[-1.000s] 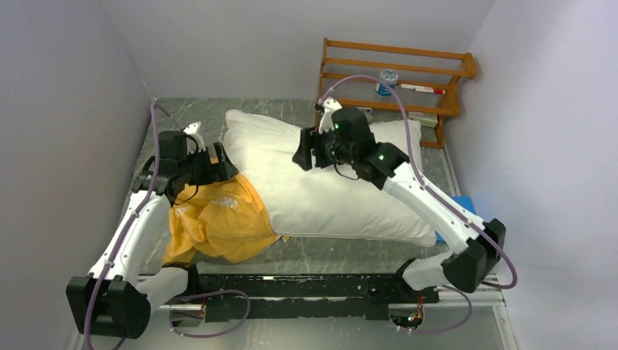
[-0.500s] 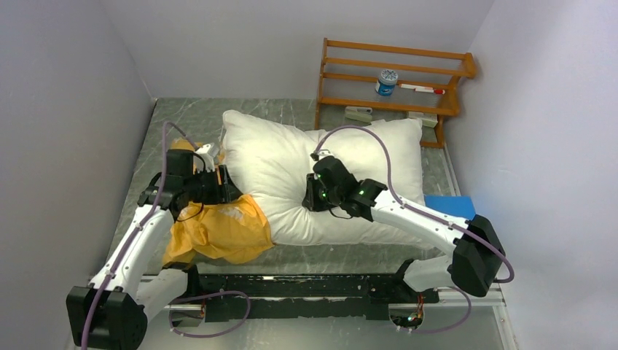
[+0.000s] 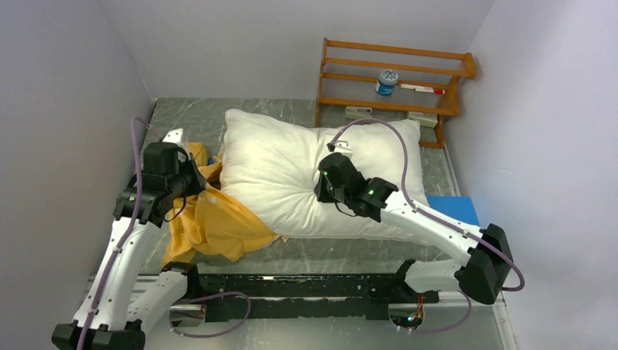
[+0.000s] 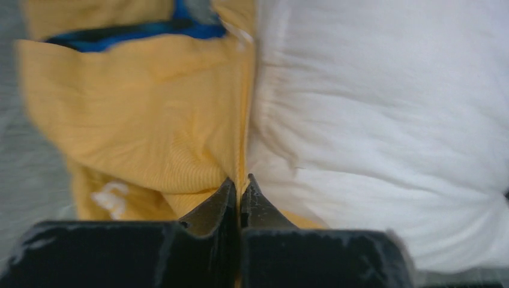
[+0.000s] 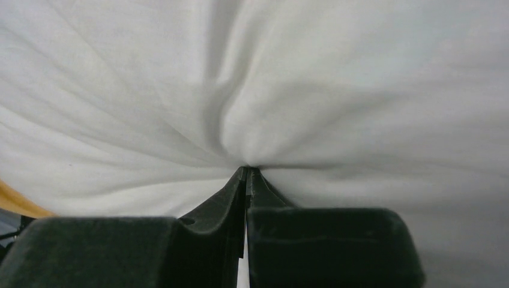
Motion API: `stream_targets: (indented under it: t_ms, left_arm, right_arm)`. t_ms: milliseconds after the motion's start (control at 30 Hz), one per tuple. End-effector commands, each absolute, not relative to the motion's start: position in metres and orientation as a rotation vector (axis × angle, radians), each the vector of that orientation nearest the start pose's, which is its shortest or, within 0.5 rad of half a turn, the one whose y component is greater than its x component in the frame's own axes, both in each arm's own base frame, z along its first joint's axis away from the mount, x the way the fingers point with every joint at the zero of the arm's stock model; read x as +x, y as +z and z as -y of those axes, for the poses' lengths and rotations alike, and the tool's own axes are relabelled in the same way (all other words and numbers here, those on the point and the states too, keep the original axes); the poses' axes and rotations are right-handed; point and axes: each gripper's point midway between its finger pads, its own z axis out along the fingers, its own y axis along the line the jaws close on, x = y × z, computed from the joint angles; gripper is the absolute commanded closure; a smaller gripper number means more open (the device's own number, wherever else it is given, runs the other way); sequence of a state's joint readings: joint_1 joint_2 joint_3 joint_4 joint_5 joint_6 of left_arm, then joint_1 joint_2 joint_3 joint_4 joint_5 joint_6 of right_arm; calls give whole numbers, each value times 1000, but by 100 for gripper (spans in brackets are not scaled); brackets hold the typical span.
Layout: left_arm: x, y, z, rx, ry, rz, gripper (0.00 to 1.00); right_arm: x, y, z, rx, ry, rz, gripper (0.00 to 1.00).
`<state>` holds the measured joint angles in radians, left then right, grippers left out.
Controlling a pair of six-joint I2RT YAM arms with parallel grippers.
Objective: Remove the pillowcase from the pillow
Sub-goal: Remove the pillow from the pillowcase.
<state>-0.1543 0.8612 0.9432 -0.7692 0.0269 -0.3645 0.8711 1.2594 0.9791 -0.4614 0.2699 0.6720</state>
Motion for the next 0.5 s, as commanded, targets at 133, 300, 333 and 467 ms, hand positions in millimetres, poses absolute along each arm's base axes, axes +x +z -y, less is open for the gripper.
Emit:
stream_targets:
  t_ms: [133, 300, 333, 467]
  left_arm:
    - [234, 218, 40, -260, -191, -2272, 26]
    - [200, 201, 87, -250, -545, -2372, 3]
    - [194, 201, 93, -264, -604, -2364, 3]
    - [171, 194, 111, -301, -770, -2383, 3]
  right_arm:
    - [271, 154, -240, -147, 325, -2363, 94]
    - [286, 158, -257, -216, 360, -2373, 89]
    - [288, 159, -260, -229, 362, -2376, 88]
    - [291, 158, -271, -290, 403, -2380, 86]
